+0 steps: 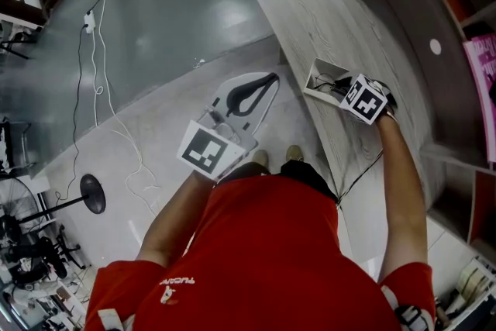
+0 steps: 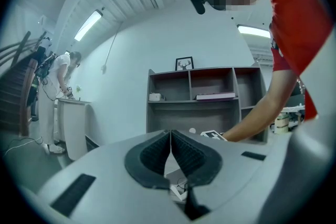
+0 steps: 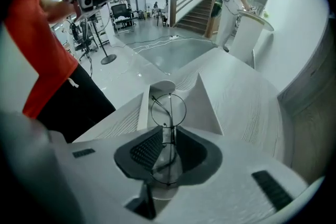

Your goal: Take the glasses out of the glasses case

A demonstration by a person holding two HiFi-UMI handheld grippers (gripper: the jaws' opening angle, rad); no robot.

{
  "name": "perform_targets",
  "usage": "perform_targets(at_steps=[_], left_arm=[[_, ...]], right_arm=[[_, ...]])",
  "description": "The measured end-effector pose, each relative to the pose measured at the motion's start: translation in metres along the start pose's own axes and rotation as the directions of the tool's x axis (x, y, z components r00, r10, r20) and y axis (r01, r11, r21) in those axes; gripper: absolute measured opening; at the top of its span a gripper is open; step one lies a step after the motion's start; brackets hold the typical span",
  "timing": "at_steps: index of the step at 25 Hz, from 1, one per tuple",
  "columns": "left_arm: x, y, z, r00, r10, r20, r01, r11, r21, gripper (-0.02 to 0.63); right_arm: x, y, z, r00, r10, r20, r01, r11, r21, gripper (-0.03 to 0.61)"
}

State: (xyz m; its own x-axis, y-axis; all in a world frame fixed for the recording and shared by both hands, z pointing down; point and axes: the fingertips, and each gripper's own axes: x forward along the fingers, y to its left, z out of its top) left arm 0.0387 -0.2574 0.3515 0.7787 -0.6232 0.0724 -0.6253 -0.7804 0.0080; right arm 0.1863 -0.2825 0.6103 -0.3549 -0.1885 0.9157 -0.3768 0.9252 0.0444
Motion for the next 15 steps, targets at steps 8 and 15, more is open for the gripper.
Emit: perform_targets(at_steps=[8,15], left_arm=[[0.0000,0.0012,-0.0043,1.000,0.000,-0.016,0.000,1.000,-0.011,0.014],[0.0006,0.0014,-0.0098,1.000,-0.007,-0.025,0.007,1.000,-0.018,0.014]], right_arm=[[-0.0027,0.0015,0.0019,1.000,0.006,0.030,-0.006,1.000,-0.013,0.069],[-0.0091,0.0002,0.0057,0.996,-0.085,0.024,0.087,0.992,-0.097,0.042]])
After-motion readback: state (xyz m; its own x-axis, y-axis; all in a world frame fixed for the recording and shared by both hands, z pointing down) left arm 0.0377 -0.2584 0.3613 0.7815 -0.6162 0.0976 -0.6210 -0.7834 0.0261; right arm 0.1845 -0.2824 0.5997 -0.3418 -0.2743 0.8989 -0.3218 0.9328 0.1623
